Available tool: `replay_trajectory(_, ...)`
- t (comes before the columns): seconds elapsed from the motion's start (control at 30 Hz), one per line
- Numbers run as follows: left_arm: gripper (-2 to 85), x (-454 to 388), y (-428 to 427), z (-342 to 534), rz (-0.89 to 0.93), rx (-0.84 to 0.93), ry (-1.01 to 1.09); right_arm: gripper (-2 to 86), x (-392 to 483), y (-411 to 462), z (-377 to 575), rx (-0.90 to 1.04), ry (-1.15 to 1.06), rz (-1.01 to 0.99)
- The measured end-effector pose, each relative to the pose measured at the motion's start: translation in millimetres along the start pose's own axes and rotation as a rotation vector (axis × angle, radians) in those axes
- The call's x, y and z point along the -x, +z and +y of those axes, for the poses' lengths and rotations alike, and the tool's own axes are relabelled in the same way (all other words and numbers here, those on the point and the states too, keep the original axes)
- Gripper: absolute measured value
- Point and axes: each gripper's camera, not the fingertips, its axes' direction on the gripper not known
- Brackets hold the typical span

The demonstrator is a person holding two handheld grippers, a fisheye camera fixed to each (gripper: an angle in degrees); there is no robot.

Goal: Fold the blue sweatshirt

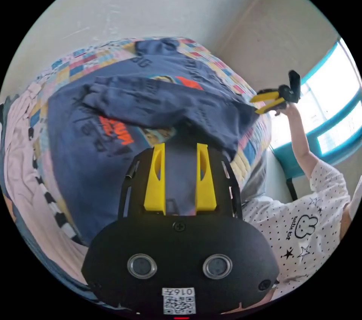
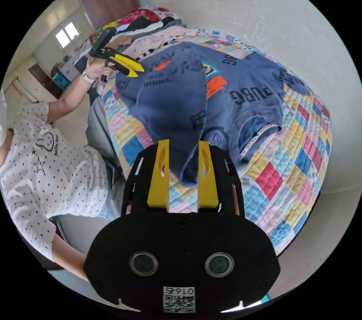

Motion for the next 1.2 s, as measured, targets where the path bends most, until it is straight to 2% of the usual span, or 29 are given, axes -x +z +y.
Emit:
replay_trajectory(0.17,11.1,-68.3,20.6,21.4,-0.002,-0.061,0.027,12.3,24.4,4.3,15.8,0.007,-0.026,0.143)
replay_trajectory(0.27,11.1,-95.4,28.5,23.4,-0.064,-0.087,0.036,12.0,32.2,4.6,22.4,0.007,-0.042,0.188)
replay_trajectory(0.4,11.1,-123.5,39.6,16.1,-0.046,-0.1,0.063,11.5,31.2,5.0,29.6,0.004,-0.03,0.181)
replay_trajectory(0.53,10.6,-130.7,56.5,11.8,-0.166,-0.046,0.003,11.0,30.0,6.8,36.0,0.011,-0.029,0.172)
replay_trajectory(0.67,10.1,-142.2,59.0,17.9,-0.245,-0.067,-0.002,9.7,29.6,11.5,41.2,0.018,-0.034,0.168)
replay_trajectory(0.8,6.6,-152.6,74.8,12.4,-0.259,-0.055,0.005,4.4,27.1,17.2,41.9,-0.009,-0.048,0.139)
replay_trajectory(0.9,1.1,-165.6,69.9,12.3,-0.233,-0.025,0.075,1.7,26.8,16.0,45.0,0.009,-0.075,0.13)
replay_trajectory(1.1,-0.1,-168.5,41.7,20.2,-0.079,-0.026,0.169,0.8,35.1,-17.5,65.2,-0.136,-0.149,0.051)
replay_trajectory(1.2,0.1,-168.2,67.3,26.8,-0.051,0.037,0.172,1.1,37.0,15.2,74.6,-0.028,-0.147,0.041)
